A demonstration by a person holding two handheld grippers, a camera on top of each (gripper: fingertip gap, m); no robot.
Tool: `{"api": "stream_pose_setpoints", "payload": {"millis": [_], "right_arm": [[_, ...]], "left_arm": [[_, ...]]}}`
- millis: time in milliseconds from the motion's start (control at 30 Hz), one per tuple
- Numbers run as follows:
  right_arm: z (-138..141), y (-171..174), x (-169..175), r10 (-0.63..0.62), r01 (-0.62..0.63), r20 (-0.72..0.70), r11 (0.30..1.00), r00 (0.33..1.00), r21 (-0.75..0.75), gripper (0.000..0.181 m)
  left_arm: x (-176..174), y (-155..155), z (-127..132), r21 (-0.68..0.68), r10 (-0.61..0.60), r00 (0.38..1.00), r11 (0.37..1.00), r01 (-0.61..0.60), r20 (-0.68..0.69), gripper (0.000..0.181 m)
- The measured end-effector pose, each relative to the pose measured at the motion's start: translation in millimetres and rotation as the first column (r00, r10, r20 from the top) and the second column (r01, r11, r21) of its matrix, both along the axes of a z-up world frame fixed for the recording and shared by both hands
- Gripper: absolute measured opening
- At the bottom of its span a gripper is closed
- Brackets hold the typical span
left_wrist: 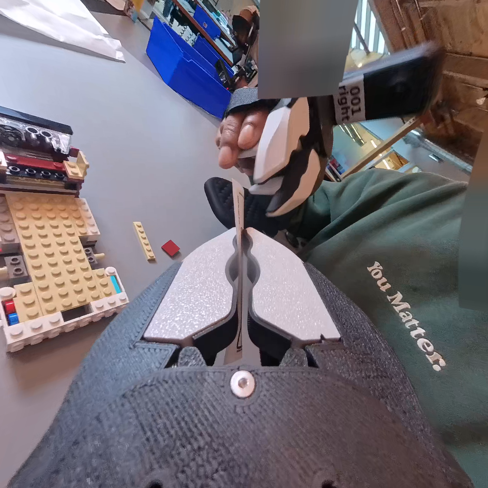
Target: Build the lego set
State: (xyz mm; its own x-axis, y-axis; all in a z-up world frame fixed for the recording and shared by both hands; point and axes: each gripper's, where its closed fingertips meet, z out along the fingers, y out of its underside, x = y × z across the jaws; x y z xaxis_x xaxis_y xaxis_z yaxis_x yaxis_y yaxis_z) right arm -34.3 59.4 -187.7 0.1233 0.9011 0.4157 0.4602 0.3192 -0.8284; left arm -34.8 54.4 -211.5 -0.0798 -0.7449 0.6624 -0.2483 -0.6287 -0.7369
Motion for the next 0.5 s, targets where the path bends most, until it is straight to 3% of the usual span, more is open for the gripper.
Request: {"api": "stream_pose_setpoints", "payload": {"millis": [100,300,500], "right_arm": [[-22,0,-5,-0.015,-0.002,0.130,0.991,0.991,0.131,0.030],[-35,-12,-8,0.072,-0.072,0.149,0.997,0.986,-0.002,0.034],[-38,-22,-8,0.145,-0.129,0.081,0.976,0.986,-0.173,0.013]], "left_arm": [[2,-8,-3,0.001,-0.046,0.999,0.999,0.046,-0.015,0.000],[1,-20,-8,0.023,-0.113,0.993,0.993,0.114,-0.029,0.000],[0,-29,-5,0.098,-0.150,0.988,0.984,0.152,-0.024,0.000]]}}
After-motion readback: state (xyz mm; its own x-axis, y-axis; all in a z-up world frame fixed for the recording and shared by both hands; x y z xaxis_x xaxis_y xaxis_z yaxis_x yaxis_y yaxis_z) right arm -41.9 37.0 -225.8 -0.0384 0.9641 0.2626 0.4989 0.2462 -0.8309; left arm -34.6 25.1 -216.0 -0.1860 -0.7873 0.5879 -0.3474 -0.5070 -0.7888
